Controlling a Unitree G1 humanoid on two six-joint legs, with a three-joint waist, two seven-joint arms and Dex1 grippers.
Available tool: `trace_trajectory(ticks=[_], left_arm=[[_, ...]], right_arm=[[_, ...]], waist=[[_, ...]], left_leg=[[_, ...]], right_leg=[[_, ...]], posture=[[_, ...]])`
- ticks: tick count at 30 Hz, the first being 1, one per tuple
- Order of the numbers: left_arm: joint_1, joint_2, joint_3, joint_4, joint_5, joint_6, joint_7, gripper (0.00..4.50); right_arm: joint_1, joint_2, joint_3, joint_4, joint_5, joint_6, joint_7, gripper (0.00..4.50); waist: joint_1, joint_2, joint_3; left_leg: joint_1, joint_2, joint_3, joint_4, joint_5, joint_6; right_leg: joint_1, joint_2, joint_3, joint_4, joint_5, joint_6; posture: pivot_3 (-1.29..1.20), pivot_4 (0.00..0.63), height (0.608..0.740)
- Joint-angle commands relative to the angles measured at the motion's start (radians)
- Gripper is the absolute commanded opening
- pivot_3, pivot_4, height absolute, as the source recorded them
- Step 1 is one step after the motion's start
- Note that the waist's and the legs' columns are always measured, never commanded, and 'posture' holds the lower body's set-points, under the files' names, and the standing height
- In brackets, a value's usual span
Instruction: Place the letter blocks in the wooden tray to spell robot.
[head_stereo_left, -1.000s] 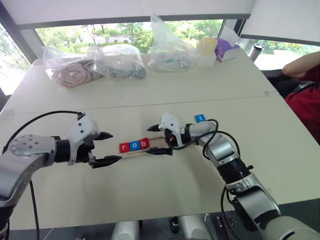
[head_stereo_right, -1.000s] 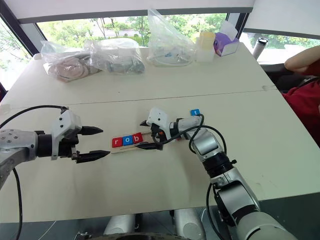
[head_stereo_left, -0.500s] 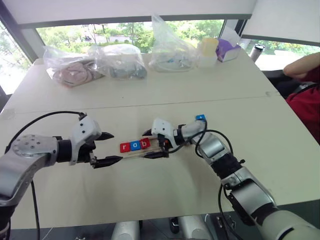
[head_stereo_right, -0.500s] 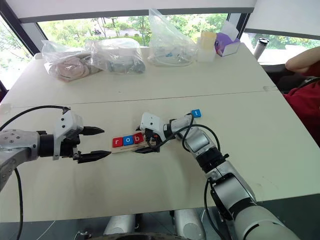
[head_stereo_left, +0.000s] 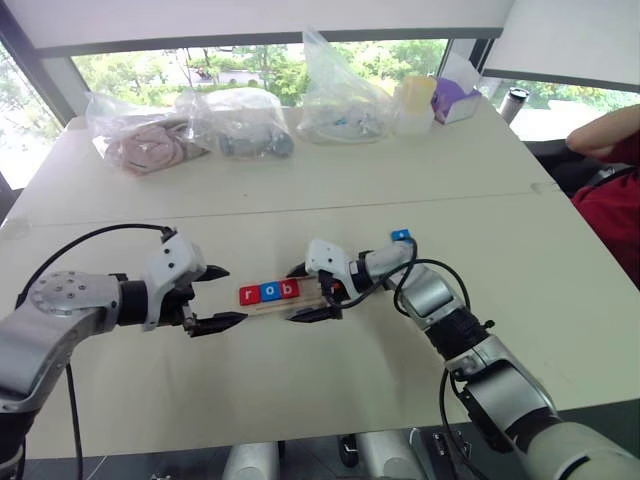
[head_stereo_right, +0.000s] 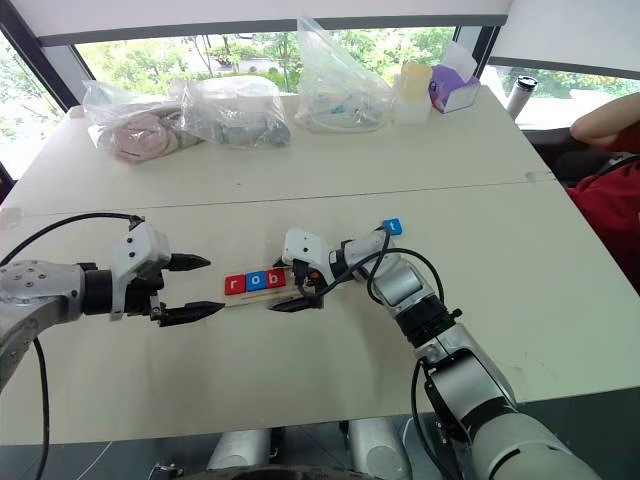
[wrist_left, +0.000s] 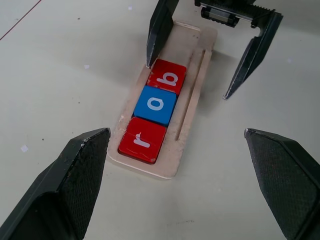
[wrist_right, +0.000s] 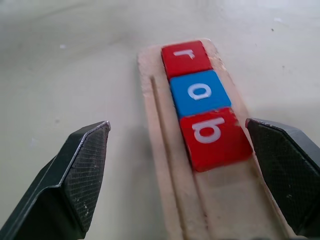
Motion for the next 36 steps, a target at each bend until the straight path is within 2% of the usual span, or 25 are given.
trace_trajectory(ticks=[1, 5, 9, 15, 19, 21, 27, 31, 36], left_arm=[[-0.018, -0.003, -0.007, 0.0, 0.01, -0.02, -0.004, 4.5], [-0.026, -0.005, -0.012, 0.004, 0.011, -0.022, -0.002, 4.5], [-0.053, -0.017, -0.006, -0.014, -0.02, -0.012, -0.001, 4.5], [-0.12, -0.033, -0.057, -0.072, -0.116, 0.044, -0.049, 4.5], [-0.172, -0.059, -0.116, -0.053, -0.108, 0.042, -0.059, 4.5], [-0.198, -0.074, -0.143, -0.03, -0.096, 0.033, -0.068, 4.5], [-0.229, -0.083, -0.202, 0.021, -0.038, -0.008, -0.101, 4.5], [-0.24, -0.095, -0.211, 0.037, -0.03, -0.017, -0.108, 4.5], [-0.233, -0.107, -0.219, 0.038, -0.011, -0.026, -0.1, 4.5]], right_arm=[[0.005, -0.001, 0.0, -0.055, 0.016, 0.014, 0.002, 4.47], [0.009, 0.001, -0.012, -0.064, 0.005, 0.002, -0.031, 4.47], [0.012, -0.004, -0.178, -0.204, 0.043, 0.126, -0.226, 4.47], [0.245, -0.027, -0.366, -0.672, 0.077, 0.587, -0.489, 4.47], [0.332, 0.05, -0.408, -0.883, 0.06, 0.898, -0.676, 4.47], [0.341, 0.081, -0.408, -0.941, 0.063, 0.969, -0.732, 4.47], [0.361, 0.049, -0.364, -0.971, 0.059, 1.007, -0.82, 4.47], [0.396, -0.03, -0.312, -0.897, 0.055, 0.974, -0.837, 4.47], [0.391, -0.018, -0.29, -0.799, 0.056, 0.896, -0.866, 4.47]], waist=[[0.0, 0.0, 0.0], [0.0, 0.0, 0.0], [0.001, 0.0, 0.0], [0.012, -0.001, -0.001], [-0.001, -0.001, 0.0], [-0.005, -0.001, 0.0], [-0.001, 0.0, 0.0], [0.0, -0.001, 0.0], [-0.003, -0.001, 0.0]], left_leg=[[0.0, 0.0, 0.0, 0.0, 0.0, 0.0], [0.0, 0.0, 0.0, 0.0, 0.0, 0.0], [-0.001, 0.0, 0.0, 0.0, 0.0, 0.0], [-0.002, -0.001, -0.001, 0.0, 0.0, -0.001], [-0.001, -0.001, 0.001, 0.0, 0.0, -0.001], [0.0, -0.001, 0.0, 0.0, 0.0, -0.001], [0.001, -0.001, -0.001, 0.0, 0.001, -0.001], [-0.001, -0.001, 0.0, 0.0, 0.001, -0.001], [-0.001, -0.001, 0.0, 0.0, 0.001, -0.001]], right_leg=[[0.0, 0.0, 0.0, 0.0, 0.0, 0.0], [0.0, 0.0, 0.0, 0.0, 0.0, 0.0], [-0.001, 0.0, 0.0, 0.0, 0.0, 0.0], [0.0, -0.001, -0.001, -0.001, 0.0, 0.0], [0.0, -0.002, 0.001, -0.001, -0.001, 0.001], [0.0, 0.0, 0.001, 0.0, -0.001, 0.0], [0.0, 0.001, 0.001, 0.0, -0.002, -0.004], [0.0, 0.0, 0.001, -0.002, -0.003, -0.002], [0.0, 0.0, 0.001, -0.002, -0.003, -0.001]], posture=[[0.0, 0.15, 0.74], [0.0, 0.15, 0.74], [0.0, 0.15, 0.74], [0.0, 0.15, 0.74], [0.0, 0.15, 0.74], [0.0, 0.15, 0.74], [0.0, 0.15, 0.74], [0.0, 0.15, 0.74], [0.0, 0.15, 0.74]])
